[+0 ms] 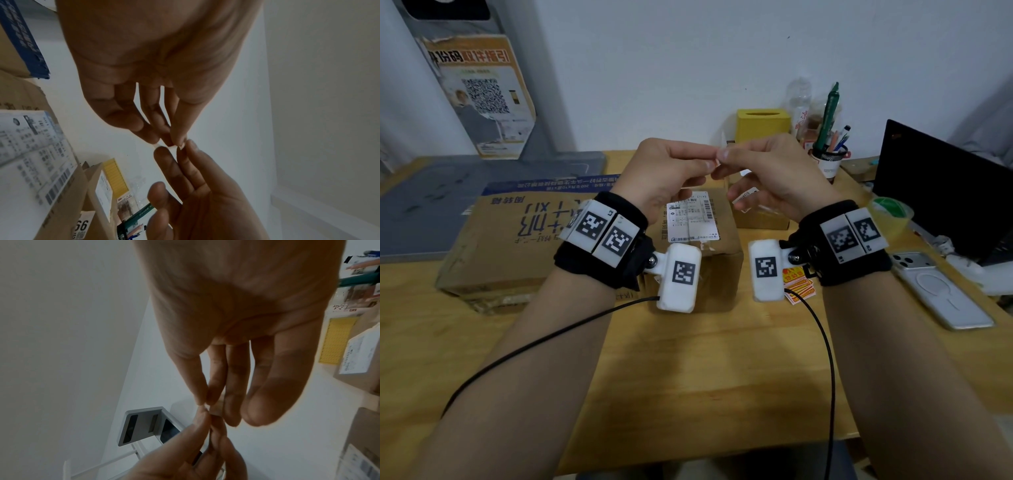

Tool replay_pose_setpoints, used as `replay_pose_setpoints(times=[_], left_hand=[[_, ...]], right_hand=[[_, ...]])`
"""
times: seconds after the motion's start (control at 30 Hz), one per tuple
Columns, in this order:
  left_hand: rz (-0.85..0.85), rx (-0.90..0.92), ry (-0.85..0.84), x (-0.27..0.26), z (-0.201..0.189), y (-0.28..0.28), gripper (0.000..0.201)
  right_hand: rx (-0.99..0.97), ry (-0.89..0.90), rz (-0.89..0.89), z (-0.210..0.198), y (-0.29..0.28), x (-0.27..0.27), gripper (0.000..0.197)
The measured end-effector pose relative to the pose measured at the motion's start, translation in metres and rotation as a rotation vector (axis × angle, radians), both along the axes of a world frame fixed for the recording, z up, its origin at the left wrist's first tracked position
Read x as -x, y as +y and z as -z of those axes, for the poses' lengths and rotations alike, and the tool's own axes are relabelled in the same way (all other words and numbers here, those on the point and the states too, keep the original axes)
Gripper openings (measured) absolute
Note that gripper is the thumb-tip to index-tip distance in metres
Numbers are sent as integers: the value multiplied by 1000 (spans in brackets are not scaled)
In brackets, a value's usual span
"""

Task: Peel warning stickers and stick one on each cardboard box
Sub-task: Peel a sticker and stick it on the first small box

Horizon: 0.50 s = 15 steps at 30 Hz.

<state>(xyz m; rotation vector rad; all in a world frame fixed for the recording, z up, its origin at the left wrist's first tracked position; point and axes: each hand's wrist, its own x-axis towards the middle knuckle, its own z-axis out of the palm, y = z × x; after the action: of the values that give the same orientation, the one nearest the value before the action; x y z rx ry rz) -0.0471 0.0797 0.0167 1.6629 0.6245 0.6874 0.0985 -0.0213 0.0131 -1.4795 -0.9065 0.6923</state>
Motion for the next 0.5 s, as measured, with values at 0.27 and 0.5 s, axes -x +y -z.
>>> replay_pose_setpoints(times=[0.27,0.5], left_hand=[[1,-11,-11,-1,1,0,17],[58,16,28,-15,-3,-9,20]], right_hand=[[-27,16,-8,-1,-2,2,29],[18,15,42,2,-5,-9,18]])
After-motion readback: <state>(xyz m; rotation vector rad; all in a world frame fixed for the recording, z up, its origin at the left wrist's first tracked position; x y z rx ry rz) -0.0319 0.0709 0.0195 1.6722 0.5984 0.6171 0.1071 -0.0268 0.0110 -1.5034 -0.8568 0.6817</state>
